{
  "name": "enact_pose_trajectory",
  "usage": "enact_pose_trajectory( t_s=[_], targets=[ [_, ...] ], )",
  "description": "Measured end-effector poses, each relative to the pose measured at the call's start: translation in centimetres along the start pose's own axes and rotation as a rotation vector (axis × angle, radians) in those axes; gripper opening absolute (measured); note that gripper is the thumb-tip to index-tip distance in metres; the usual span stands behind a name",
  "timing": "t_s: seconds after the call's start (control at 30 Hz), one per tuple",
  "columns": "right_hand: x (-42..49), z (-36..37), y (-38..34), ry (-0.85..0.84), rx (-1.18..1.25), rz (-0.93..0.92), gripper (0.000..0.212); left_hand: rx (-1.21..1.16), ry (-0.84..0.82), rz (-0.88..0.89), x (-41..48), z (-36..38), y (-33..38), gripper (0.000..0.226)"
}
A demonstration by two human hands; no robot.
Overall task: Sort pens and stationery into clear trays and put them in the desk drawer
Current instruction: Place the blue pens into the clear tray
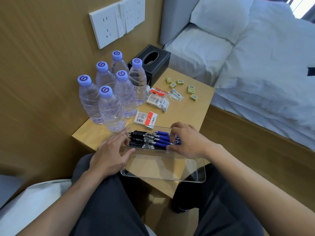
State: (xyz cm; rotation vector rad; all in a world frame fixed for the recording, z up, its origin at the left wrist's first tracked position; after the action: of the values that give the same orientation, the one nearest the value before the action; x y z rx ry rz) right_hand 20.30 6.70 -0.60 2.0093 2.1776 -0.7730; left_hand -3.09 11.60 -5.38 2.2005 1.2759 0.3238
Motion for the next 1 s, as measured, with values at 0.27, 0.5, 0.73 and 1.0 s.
enact_pose_trajectory(
  t_s=[0.27,0.5,0.73,1.0],
  targets=[
    [0.0,1.5,-0.4,0.11,0.076,-0.035,0.039,-0.028,-0.022,-0.037,-0.5,-0.3,0.3,0.058],
    [0.3,1.7,1.0,0.159,0.299,0.028,0.045,-0.039,-0.043,-0.089,-0.7,-0.3,0.0,0.085],
    [1.1,1.1,4.7,0.336,0.388,0.133,0.025,-0.031,-0.031,-0.046,-0.5,-0.1,-0.1,0.086],
    [2.2,-0.5,7.7,0.366,0.366,0.265,0.017,-0.04,-0.02,-0.023,-0.2,0.3,-0.7,0.085]
  ],
)
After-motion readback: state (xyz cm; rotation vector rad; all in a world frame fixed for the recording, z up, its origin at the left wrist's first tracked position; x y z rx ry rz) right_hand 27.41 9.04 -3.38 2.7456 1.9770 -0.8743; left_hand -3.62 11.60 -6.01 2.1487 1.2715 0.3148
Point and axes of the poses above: each hand's wrist, its own x-axis towards the middle knuckle, its own z-axis out of the palm, y = z × x, the point moved 8 cm from there along x, towards the middle knuckle, and after that the axes turned 3 degrees about -y, right-handed, at the moved point
